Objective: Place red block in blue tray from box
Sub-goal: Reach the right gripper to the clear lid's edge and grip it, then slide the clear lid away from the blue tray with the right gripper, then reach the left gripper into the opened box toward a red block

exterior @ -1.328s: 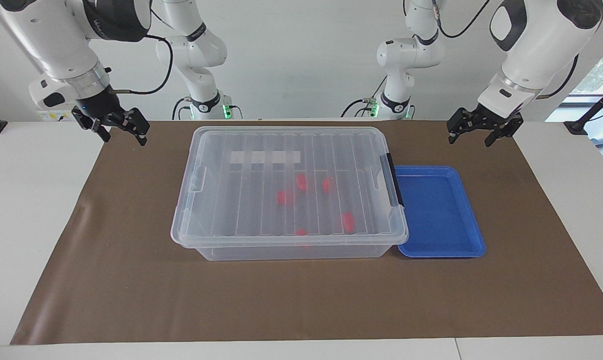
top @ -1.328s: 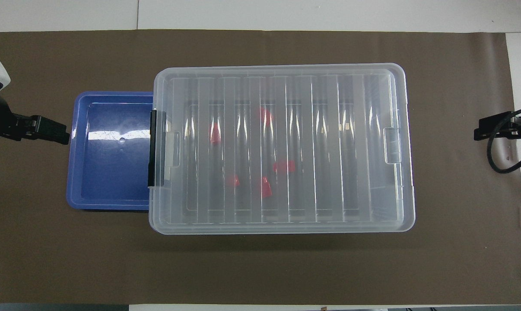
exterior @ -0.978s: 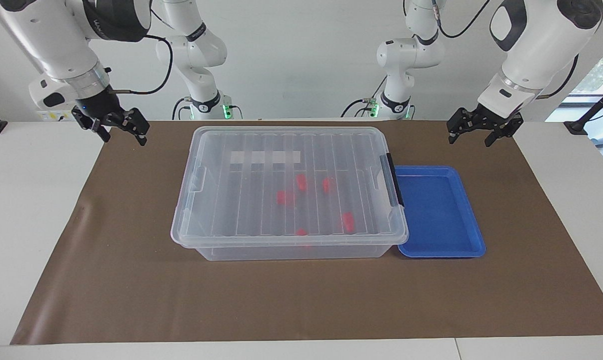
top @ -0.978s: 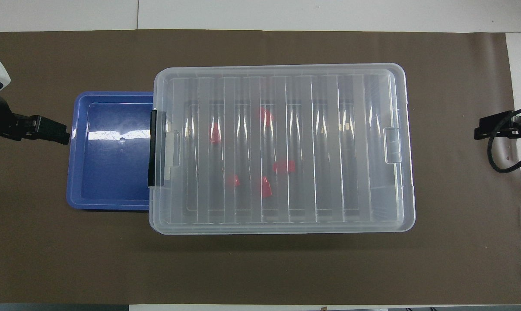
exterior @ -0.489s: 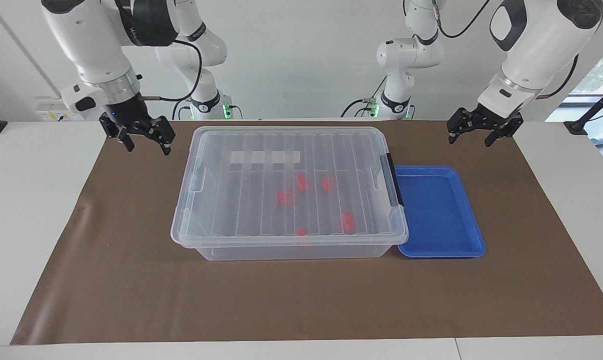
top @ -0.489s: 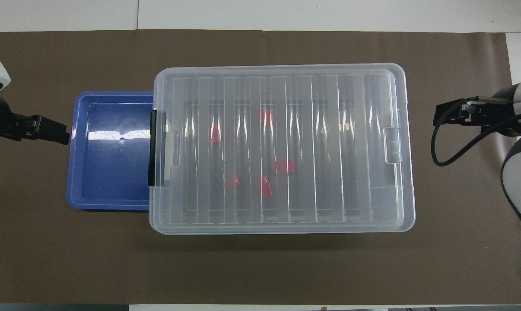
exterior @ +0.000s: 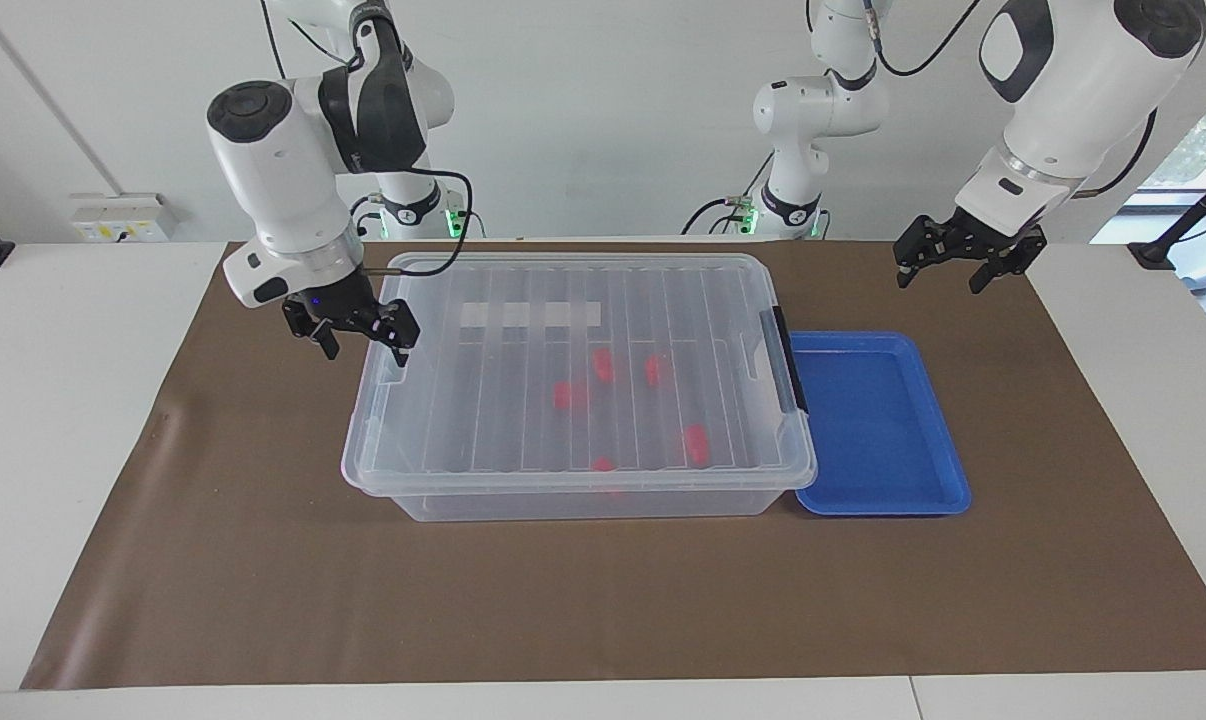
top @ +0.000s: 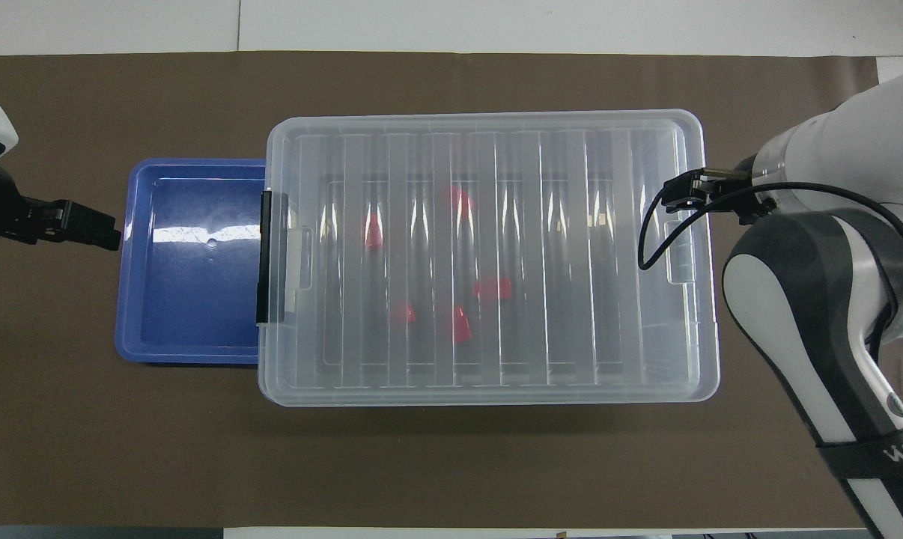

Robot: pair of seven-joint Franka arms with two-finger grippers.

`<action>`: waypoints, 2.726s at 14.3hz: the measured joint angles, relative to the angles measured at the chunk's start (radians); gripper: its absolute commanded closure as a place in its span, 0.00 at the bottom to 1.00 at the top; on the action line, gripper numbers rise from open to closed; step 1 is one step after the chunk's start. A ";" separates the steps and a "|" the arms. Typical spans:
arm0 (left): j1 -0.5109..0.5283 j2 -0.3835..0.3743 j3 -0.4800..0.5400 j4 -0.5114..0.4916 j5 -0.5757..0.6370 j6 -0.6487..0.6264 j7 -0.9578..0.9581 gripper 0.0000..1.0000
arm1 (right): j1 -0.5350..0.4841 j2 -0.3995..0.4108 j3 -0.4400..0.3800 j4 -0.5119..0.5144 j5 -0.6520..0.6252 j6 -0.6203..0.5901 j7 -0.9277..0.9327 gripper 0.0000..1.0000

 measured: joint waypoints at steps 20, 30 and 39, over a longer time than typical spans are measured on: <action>0.000 0.000 0.000 0.000 0.000 0.000 0.000 0.00 | -0.187 -0.026 -0.007 -0.151 0.000 0.140 -0.375 0.00; 0.000 0.000 0.000 0.000 0.000 -0.001 0.000 0.00 | -0.328 -0.026 -0.009 -0.151 -0.002 0.148 -0.596 0.00; -0.017 -0.001 -0.019 -0.027 0.000 0.076 -0.003 0.00 | -0.409 -0.026 -0.010 -0.147 -0.002 0.155 -0.722 0.00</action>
